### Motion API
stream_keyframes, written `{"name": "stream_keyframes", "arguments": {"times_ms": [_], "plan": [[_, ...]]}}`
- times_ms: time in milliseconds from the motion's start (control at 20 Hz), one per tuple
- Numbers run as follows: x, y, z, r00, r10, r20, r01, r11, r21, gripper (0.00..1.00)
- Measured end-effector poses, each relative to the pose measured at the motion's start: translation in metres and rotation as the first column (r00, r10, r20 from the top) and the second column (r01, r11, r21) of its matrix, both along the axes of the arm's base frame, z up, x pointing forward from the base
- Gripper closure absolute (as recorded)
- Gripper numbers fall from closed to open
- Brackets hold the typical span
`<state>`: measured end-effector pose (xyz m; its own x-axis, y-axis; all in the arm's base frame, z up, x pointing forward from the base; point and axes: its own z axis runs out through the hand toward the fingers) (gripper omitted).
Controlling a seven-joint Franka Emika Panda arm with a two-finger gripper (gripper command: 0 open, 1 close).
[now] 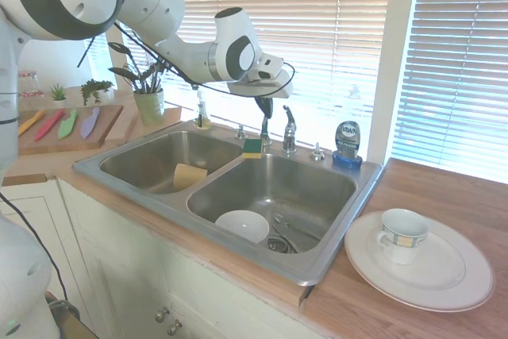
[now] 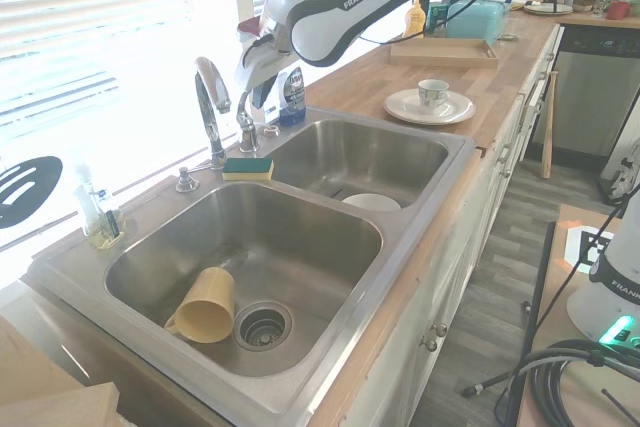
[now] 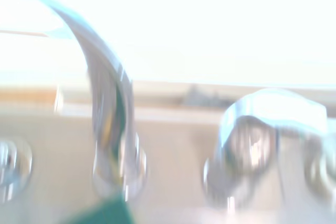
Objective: Turn off the faucet
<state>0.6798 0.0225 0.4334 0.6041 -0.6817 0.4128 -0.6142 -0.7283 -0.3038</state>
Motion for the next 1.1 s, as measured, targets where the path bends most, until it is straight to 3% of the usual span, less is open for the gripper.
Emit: {"name": "stream_keyframes", "arguments": {"times_ms": [250,650,800,1100], "plan": [[0.038,0.000,0.013,0.998,-0.016,0.057,0.016,1.000,-0.003,1.00],[0.077,-0.007,0.032,0.996,-0.046,0.072,0.047,0.999,-0.009,1.00],[0.083,-0.014,0.020,0.997,-0.065,0.040,0.066,0.998,-0.002,1.00],[0.080,-0.025,-0.006,0.990,-0.104,-0.091,0.105,0.994,0.010,1.00]]}}
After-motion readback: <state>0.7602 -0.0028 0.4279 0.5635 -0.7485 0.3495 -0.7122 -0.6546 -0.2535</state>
